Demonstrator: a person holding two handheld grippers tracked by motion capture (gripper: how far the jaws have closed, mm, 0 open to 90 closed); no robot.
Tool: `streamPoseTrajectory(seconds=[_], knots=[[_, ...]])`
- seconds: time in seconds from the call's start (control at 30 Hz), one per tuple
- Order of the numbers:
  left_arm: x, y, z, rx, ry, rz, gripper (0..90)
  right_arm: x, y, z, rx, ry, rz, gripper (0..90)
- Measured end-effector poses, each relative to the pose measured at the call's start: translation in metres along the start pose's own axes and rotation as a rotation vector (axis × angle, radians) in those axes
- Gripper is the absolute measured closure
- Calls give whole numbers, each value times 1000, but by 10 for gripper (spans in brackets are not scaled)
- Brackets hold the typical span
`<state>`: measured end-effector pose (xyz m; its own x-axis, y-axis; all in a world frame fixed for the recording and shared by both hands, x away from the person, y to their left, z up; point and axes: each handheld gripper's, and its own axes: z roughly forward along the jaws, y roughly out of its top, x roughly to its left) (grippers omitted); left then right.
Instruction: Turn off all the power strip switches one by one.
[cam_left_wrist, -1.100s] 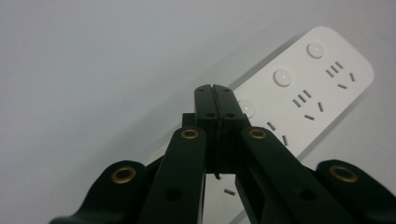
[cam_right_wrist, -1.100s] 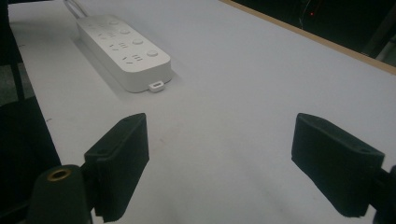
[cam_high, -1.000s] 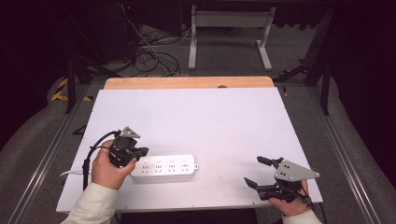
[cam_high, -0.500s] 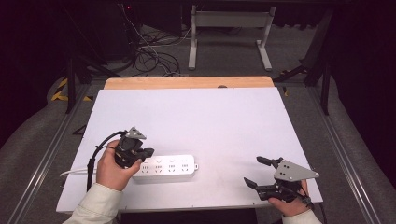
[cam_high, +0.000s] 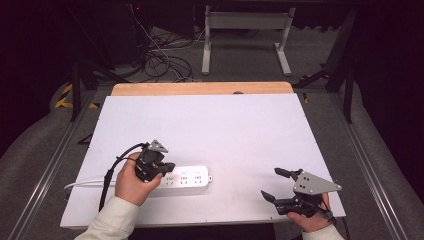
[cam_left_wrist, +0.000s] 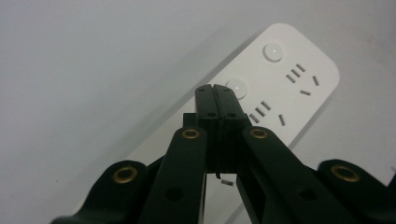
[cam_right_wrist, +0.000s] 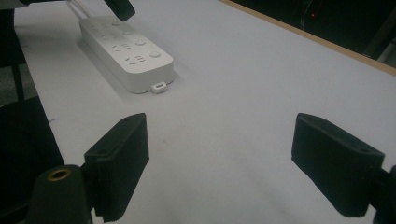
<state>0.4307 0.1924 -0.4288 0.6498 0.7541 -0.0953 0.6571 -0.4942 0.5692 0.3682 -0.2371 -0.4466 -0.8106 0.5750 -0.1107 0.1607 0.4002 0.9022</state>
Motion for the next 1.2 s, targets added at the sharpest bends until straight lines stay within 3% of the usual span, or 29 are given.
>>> streamPoseTrajectory(seconds=[0.8,1.07,1.2], knots=[[5,-1,13,69,-8,-8,900,1,-1,1,7,3,-4,195],[5,-2,14,69,-9,-5,900,1,0,1,8,4,-7,195],[9,-3,15,53,-37,-14,900,2,0,2,10,7,-10,195]])
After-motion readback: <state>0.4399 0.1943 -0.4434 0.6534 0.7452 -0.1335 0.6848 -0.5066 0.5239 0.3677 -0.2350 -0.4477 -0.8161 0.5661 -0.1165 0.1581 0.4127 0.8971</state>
